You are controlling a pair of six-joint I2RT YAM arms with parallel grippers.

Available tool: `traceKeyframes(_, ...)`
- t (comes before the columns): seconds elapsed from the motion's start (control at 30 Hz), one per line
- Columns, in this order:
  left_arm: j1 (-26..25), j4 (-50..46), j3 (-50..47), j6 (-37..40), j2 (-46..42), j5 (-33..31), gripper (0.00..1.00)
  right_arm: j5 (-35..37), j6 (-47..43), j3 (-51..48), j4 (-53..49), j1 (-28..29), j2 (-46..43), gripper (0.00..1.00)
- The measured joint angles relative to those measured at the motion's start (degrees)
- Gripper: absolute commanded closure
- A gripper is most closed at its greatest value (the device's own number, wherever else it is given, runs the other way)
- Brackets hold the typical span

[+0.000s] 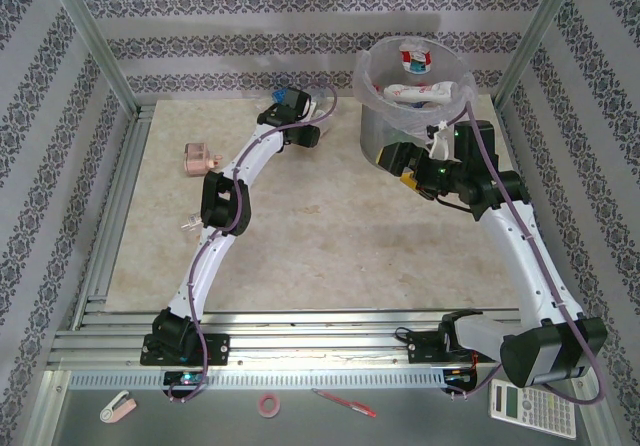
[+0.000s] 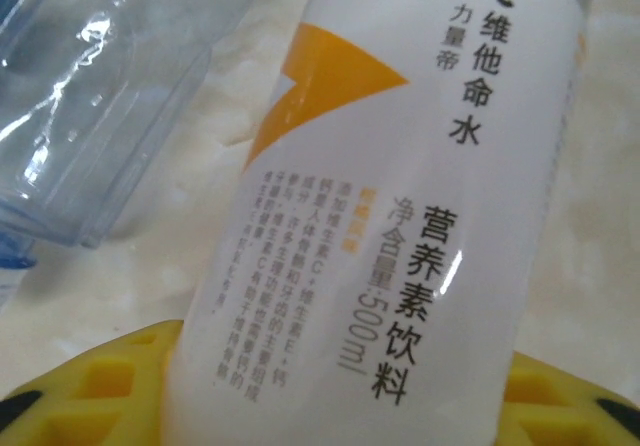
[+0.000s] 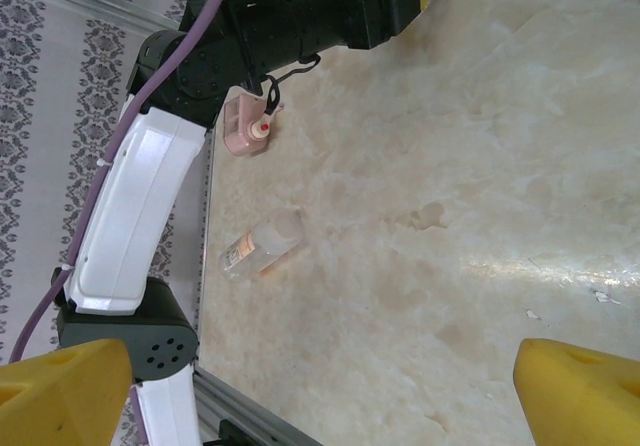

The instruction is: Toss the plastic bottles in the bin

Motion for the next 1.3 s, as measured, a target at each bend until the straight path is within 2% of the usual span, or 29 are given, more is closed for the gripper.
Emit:
traceKeyframes(0.1,0.09,2.03,-3.50,0.15,-1.62,1.03,0.64,0.04,0.02,0.00,0.31,0.37,0.00,0.02)
traceKeyframes(0.33,0.07,10.56,-27.52,0.28,-14.80,4.02,0.65,0.48,0.26,0.00,1.81,0.76,-0.02,0.02)
traceKeyframes(0.63,0.07,18.34,-46.05,0.24,-24.90,6.84,0.67,1.49,1.09,-0.13,2.80,1.14,-0.28,0.02)
traceKeyframes(1.0,-0.46,25.57,-64.04,-0.26,-36.96,9.33,0.68,2.19,1.53,-2.23,3.21,1.29,-1.68,0.02)
traceKeyframes(1.3,-3.80,27.91,-74.10,-1.14,-45.18,10.58,0.68,3.30,1.75,-4.44,3.65,1.62,-2.34,0.02)
